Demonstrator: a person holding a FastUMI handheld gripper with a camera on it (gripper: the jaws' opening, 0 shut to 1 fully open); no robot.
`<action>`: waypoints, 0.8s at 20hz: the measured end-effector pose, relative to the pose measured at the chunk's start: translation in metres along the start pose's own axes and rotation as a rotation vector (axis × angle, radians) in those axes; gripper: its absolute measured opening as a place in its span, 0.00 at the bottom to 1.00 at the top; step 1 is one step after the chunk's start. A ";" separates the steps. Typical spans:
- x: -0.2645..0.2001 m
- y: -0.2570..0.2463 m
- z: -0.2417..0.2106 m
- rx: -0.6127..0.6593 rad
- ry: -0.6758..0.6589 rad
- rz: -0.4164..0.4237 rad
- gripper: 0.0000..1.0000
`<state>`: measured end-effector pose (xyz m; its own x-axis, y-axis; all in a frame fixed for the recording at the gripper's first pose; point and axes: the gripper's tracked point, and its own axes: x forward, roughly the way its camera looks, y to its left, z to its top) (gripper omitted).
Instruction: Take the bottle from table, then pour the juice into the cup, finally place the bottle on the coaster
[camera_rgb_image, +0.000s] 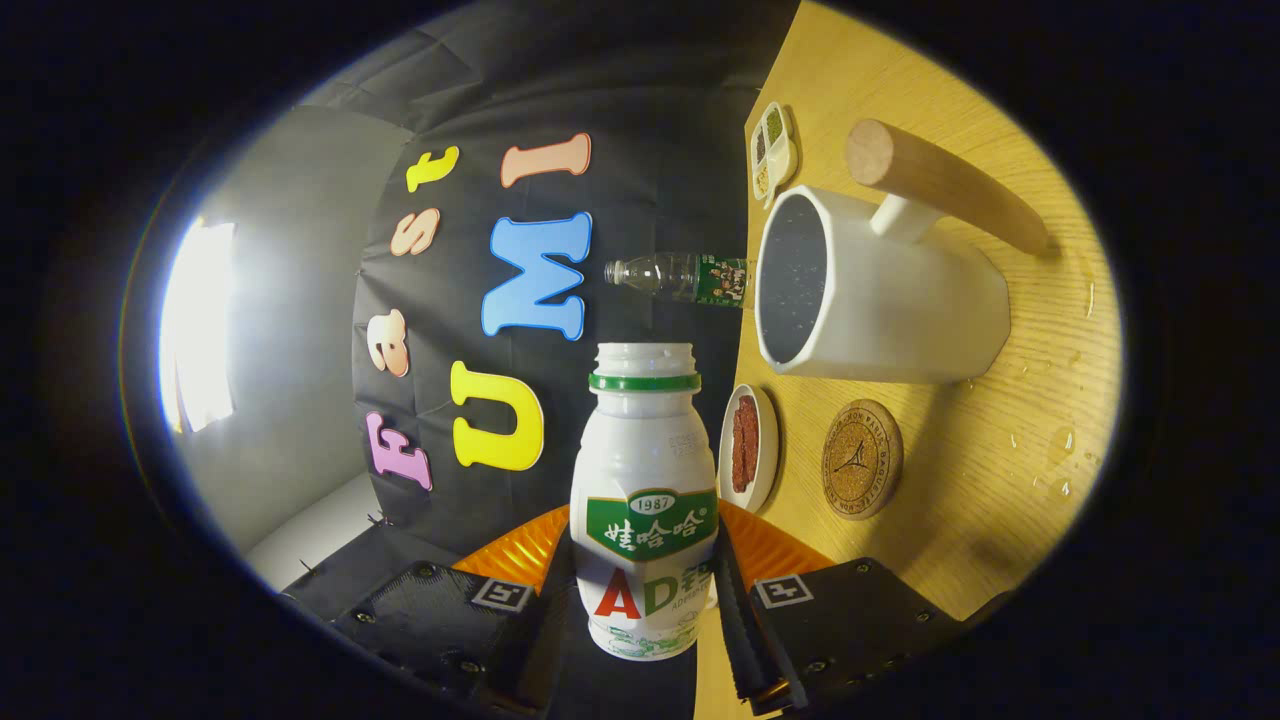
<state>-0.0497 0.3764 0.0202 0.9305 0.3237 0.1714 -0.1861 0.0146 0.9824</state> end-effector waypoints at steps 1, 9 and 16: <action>0.001 0.000 0.000 0.011 -0.002 0.002 0.66; -0.001 0.003 0.004 0.060 -0.018 0.021 0.66; -0.001 0.006 0.006 0.126 -0.025 0.032 0.66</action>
<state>-0.0495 0.3708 0.0264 0.9325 0.2987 0.2029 -0.1759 -0.1148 0.9777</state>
